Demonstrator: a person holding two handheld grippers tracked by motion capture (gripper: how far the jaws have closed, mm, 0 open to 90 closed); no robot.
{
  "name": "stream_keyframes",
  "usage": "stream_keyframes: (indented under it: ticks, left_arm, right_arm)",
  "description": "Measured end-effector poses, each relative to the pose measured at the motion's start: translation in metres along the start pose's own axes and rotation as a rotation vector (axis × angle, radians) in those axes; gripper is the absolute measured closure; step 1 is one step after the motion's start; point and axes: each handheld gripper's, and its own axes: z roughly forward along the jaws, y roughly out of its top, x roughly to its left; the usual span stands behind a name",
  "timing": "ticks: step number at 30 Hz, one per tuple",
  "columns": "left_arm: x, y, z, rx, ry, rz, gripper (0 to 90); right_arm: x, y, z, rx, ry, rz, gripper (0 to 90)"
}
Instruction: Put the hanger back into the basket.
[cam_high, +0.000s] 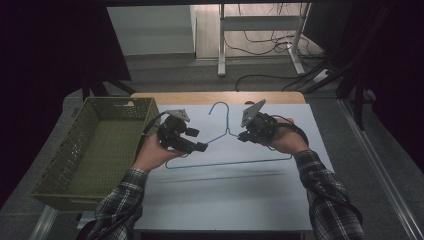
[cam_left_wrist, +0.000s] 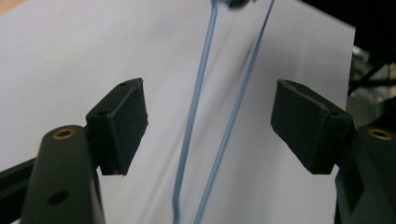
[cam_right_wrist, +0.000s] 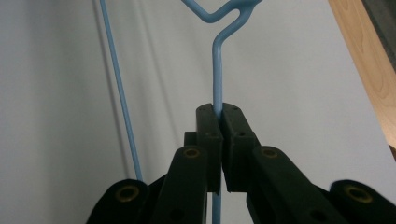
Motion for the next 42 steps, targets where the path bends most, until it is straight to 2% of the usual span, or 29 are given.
stream_keyframes:
  ticks: [5,8,11,14,20,23,26,30,34,35,36,37,38,39,40,41,42]
  left_arm:
    - [-0.017,-0.011,-0.01,0.029,-0.052,0.041,35.9]
    - [-0.024,-0.014,-0.012,0.029,-0.105,0.057,45.3]
    - [-0.029,-0.013,-0.011,0.037,-0.16,0.056,54.1]
    - [-0.032,-0.011,-0.004,0.063,-0.186,0.065,59.5]
    - [-0.032,-0.008,0.011,0.137,-0.165,0.067,66.2]
    - [-0.034,-0.007,0.016,0.164,-0.16,0.077,73.3]
    - [-0.034,-0.008,0.018,0.183,-0.173,0.085,85.2]
    - [-0.033,-0.01,0.017,0.174,-0.18,0.086,87.1]
    - [-0.034,-0.012,0.014,0.132,-0.194,0.078,87.5]
    - [-0.034,-0.011,0.013,0.129,-0.192,0.085,87.5]
    - [-0.035,-0.011,0.012,0.123,-0.182,0.088,87.5]
    - [-0.035,-0.011,0.012,0.127,-0.191,0.084,87.6]
    - [-0.036,-0.011,0.009,0.11,-0.175,0.091,87.6]
    - [-0.036,-0.01,0.008,0.109,-0.182,0.085,87.6]
    - [-0.037,-0.01,0.007,0.104,-0.169,0.09,87.6]
    - [-0.037,-0.01,0.005,0.096,-0.168,0.077,87.6]
    - [-0.038,-0.01,0.002,0.086,-0.157,0.079,87.6]
  right_arm:
    - [0.023,0.0,-0.014,-0.014,-0.012,-0.03,87.2]
    - [0.037,0.0,-0.018,-0.022,-0.009,-0.047,87.1]
    - [0.048,0.001,-0.018,-0.023,0.0,-0.059,87.1]
    - [0.054,0.002,-0.017,-0.024,0.009,-0.066,87.1]
    - [0.058,0.003,-0.012,-0.031,0.034,-0.067,87.1]
    - [0.059,0.003,-0.009,-0.04,0.048,-0.07,87.1]
    - [0.06,0.003,-0.008,-0.042,0.062,-0.078,87.0]
    - [0.061,0.003,-0.007,-0.045,0.075,-0.086,86.8]
    - [0.06,0.002,-0.009,-0.053,0.089,-0.069,85.4]
    - [0.06,0.002,-0.009,-0.055,0.095,-0.06,83.9]
    - [0.059,0.002,-0.01,-0.061,0.103,-0.041,78.5]
    - [0.058,0.002,-0.011,-0.068,0.094,-0.029,72.7]
    - [0.058,0.002,-0.013,-0.077,0.082,-0.017,69.3]
    - [0.057,0.002,-0.016,-0.083,0.077,0.001,66.0]
    - [0.056,0.0,-0.022,-0.096,0.053,0.027,57.8]
    - [0.056,0.0,-0.022,-0.096,0.053,0.027,57.8]
    - [0.056,-0.001,-0.025,-0.103,0.047,0.05,53.5]
